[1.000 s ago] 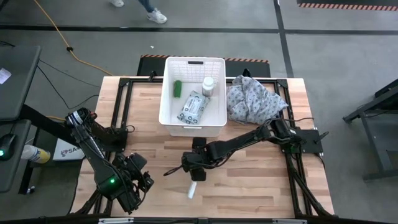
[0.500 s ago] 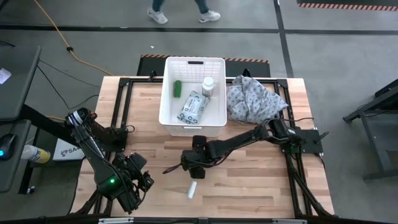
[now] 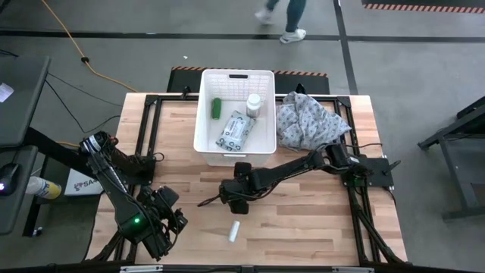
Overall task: Pick & place medical supplies in basket/bin
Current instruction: Put the orange pill bottle into the white laundry organizer
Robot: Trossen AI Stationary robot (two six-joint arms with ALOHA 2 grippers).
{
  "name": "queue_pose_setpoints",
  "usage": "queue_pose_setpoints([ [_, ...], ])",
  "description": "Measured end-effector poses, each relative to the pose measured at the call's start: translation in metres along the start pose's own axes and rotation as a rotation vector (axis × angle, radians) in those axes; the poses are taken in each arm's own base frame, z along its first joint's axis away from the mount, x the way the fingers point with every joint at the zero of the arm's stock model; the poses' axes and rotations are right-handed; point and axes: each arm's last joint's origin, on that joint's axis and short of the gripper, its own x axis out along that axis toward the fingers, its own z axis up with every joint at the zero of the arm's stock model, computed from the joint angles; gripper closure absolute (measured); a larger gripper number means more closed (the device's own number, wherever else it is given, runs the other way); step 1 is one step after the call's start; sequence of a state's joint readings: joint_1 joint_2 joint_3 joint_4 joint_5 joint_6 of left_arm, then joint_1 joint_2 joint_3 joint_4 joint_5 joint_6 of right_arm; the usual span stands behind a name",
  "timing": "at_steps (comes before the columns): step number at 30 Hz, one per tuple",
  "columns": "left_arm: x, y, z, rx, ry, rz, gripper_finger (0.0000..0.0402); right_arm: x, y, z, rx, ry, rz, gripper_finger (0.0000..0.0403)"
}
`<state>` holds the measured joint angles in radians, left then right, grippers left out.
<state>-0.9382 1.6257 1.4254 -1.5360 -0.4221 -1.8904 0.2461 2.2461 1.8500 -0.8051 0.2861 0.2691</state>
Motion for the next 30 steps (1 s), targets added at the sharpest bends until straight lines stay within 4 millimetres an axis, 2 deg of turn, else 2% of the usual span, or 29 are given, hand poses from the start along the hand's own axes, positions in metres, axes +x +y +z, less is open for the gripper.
queue_pose_setpoints([
  [4, 0.0000, 0.0000, -0.0001, 0.001, 0.000, 0.000, 0.0082, 0.0086, -0.0004, -0.0018, -0.005, 0.019, -0.003, 0.0080],
  [16, 0.0000, 0.0003, 0.0000, 0.002, -0.001, 0.002, 0.0082, 0.0092, -0.0002, -0.0015, 0.002, 0.011, -0.017, 0.0086],
  [30, 0.0000, 0.0001, 0.0000, 0.001, 0.001, 0.001, 0.0082, 0.0095, -0.0002, -0.0019, 0.002, 0.015, -0.017, 0.0143],
])
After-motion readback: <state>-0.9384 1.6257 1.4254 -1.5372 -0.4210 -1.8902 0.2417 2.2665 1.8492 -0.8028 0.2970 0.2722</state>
